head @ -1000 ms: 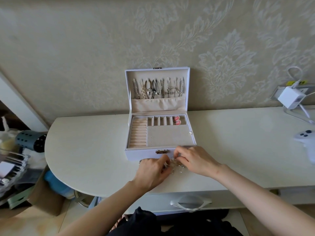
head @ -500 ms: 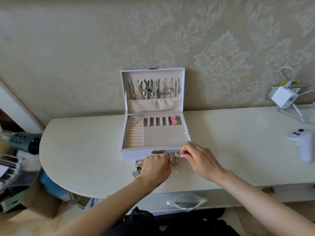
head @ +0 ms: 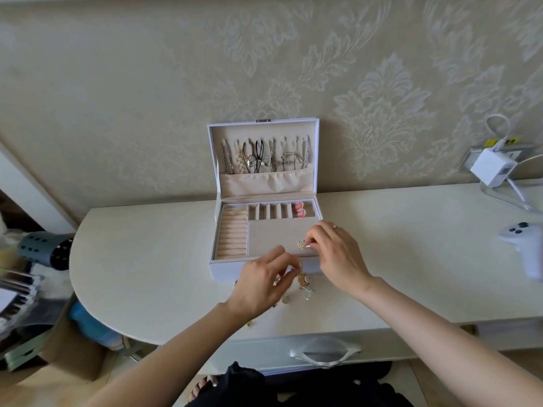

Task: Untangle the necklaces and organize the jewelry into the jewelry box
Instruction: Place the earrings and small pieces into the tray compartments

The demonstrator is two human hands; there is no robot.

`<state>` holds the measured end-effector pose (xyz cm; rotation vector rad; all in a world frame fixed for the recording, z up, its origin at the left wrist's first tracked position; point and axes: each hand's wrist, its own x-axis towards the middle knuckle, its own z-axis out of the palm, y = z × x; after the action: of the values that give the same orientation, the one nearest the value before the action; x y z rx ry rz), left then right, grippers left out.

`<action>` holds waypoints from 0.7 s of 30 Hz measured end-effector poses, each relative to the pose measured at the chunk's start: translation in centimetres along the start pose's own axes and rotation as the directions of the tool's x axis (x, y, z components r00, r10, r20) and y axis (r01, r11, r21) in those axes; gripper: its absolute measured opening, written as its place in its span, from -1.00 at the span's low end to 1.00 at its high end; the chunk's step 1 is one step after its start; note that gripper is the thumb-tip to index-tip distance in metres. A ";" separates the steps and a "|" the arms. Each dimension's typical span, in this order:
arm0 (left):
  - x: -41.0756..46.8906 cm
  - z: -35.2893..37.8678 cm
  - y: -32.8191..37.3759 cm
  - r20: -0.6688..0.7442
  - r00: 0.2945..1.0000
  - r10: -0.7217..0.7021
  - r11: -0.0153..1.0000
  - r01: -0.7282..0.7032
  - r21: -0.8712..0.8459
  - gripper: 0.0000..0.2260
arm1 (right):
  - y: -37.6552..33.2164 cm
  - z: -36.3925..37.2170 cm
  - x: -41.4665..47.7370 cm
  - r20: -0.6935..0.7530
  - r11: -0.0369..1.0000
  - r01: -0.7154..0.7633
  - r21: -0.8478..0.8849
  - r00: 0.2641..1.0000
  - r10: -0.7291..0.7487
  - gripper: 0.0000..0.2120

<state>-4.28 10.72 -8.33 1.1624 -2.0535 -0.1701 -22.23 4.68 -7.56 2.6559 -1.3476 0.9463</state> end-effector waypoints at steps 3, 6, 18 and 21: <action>1.5 -0.5 -0.8 -0.046 0.998 -0.045 0.999 0.044 -0.017 -0.90 | -0.1 0.3 1.1 0.058 0.999 -0.015 -0.041 0.998 0.017 -0.70; 2.6 -0.8 -2.2 -0.035 0.990 -0.136 0.991 0.137 0.009 -0.79 | -0.2 0.3 1.9 0.127 0.997 -0.075 0.015 0.989 0.072 -0.90; 7.6 -0.4 -5.4 0.121 0.891 -0.437 0.899 0.436 0.042 -0.92 | 0.5 1.4 6.8 0.154 0.798 -0.434 0.419 0.900 0.408 -0.87; 9.2 0.5 -6.0 0.122 0.844 -0.522 0.848 0.529 -0.031 -0.94 | 1.1 1.9 8.4 0.178 0.678 -0.527 0.513 0.837 0.517 -0.90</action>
<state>-3.24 -0.03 -6.37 1.6880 -1.7521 -0.5734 -18.31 -2.67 -5.00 2.6521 -2.2143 1.5810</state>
